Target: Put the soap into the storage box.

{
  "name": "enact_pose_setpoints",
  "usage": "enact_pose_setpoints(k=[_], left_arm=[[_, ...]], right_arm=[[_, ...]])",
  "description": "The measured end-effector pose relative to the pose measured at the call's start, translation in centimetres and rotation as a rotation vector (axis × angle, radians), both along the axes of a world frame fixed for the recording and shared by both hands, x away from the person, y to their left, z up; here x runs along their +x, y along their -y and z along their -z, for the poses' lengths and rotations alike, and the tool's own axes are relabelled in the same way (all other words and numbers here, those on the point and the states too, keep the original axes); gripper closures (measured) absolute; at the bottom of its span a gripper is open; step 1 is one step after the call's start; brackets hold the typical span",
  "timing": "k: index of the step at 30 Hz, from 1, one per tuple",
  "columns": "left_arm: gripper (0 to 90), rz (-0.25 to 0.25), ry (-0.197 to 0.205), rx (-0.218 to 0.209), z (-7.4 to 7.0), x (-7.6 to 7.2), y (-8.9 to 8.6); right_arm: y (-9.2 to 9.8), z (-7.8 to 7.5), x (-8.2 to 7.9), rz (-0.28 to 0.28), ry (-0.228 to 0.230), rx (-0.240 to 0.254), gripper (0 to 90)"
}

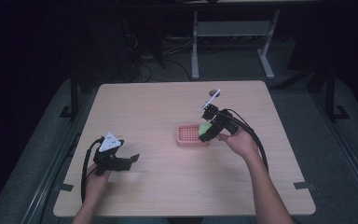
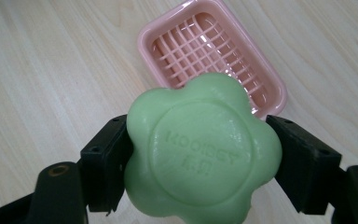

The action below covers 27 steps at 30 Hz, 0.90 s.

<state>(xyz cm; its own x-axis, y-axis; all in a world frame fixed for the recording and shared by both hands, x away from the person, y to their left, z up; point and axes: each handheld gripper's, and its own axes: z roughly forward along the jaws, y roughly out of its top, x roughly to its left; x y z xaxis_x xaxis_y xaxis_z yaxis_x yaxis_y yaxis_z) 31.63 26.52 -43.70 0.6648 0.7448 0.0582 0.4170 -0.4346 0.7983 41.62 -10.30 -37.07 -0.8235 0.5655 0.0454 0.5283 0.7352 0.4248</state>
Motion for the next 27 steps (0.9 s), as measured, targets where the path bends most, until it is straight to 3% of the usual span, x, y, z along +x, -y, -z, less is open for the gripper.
enact_pose_setpoints(k=[11,27], left_arm=[[14.4,0.001,0.001,-0.001,0.0,0.0,0.0],[14.4,0.000,-0.003,-0.004,-0.1,0.0,-0.1]], right_arm=[[-1.4,0.2,1.5,-0.007,-0.005,0.015,25.9],[-3.6,1.1,3.1,-0.013,-0.022,-0.012,25.9]])
